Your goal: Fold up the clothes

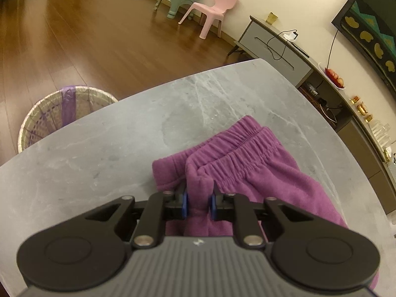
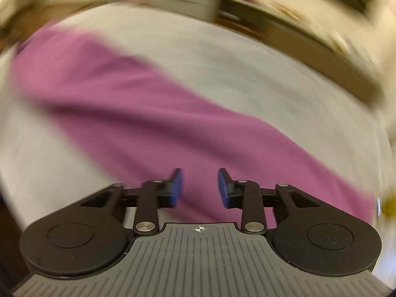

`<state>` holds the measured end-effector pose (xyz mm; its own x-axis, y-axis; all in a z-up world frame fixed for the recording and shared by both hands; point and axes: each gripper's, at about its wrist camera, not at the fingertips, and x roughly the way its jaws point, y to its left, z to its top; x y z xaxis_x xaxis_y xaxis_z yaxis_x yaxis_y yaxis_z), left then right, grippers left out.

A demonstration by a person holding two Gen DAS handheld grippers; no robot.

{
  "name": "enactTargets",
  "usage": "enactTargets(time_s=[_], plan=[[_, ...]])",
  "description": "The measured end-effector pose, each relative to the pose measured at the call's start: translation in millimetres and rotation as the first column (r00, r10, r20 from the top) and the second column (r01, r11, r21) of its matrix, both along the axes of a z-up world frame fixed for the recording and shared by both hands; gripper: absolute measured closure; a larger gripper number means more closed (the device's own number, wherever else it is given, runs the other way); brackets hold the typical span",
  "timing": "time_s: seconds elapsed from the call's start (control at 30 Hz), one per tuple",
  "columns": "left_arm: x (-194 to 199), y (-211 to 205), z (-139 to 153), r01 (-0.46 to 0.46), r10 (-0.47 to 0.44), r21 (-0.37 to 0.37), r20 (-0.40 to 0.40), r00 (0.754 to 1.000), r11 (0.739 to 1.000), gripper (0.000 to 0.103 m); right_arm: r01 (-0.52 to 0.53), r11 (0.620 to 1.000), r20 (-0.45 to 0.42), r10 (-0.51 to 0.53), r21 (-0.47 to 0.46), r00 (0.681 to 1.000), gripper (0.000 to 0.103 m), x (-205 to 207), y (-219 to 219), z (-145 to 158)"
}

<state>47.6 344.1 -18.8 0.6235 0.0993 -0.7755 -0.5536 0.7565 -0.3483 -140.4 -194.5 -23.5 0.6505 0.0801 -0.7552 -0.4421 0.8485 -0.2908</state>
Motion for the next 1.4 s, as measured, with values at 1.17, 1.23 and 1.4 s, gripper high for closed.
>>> enactTargets(time_s=[1.17,1.23,1.4], plan=[[7,1,7,0.015,-0.014,0.121,-0.013,1.000,0.993,0.076,0.582,0.775,-0.176,-0.554,0.246,0.813,0.088,27,-219,-18],[9,2,7,0.006,-0.003,0.157,-0.019,1.000,0.988,0.076,0.612,0.763,-0.176,-0.586,0.209,0.791,0.085,19,-228,-19],[-2,2,26,-0.054,0.058,0.286,-0.005,0.998,0.957,0.076,0.686,0.721,-0.146,-0.672,0.098,0.726,0.081,3,-243,-14]])
